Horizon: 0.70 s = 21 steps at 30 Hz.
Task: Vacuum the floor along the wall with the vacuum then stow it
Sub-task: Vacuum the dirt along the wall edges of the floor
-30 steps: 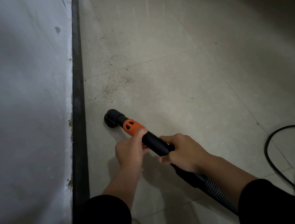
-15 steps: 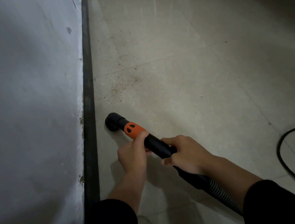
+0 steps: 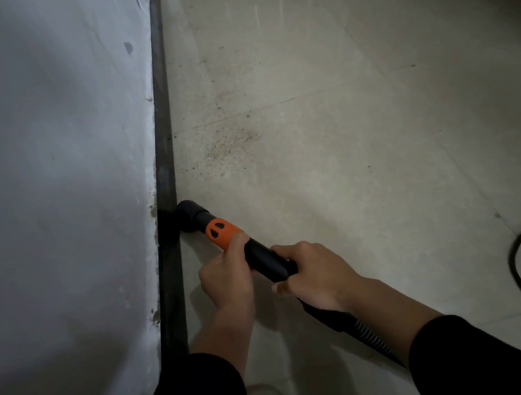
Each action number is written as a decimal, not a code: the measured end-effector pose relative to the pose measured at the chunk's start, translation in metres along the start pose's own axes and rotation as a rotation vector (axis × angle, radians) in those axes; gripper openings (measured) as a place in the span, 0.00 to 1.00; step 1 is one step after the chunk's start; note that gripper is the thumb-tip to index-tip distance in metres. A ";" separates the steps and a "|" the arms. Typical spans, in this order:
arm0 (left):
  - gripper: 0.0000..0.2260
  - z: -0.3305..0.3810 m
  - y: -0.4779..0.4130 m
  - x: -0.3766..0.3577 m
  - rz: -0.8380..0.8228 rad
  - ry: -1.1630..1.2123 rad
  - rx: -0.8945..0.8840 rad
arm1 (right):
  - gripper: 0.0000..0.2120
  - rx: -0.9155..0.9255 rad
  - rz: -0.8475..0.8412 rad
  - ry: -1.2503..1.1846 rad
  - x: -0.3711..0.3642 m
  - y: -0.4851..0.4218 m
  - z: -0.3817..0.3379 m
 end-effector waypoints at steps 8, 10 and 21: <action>0.11 0.003 -0.011 -0.013 0.013 -0.032 -0.027 | 0.10 0.017 0.040 -0.012 -0.007 -0.016 0.007; 0.11 0.002 -0.013 -0.015 0.016 -0.036 -0.040 | 0.10 0.027 0.043 -0.005 -0.009 -0.018 0.009; 0.06 0.004 -0.020 -0.026 -0.041 0.075 -0.020 | 0.10 0.084 0.096 0.059 -0.003 -0.030 0.008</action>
Point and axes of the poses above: each hand's wrist, its own y-axis away from the middle knuckle, its own x-axis out of the back of the hand, z = x × y, the point moved 4 cm from there along -y, towards the middle knuckle, and after that the axes turned 15 degrees about z, right-handed, at the moved point
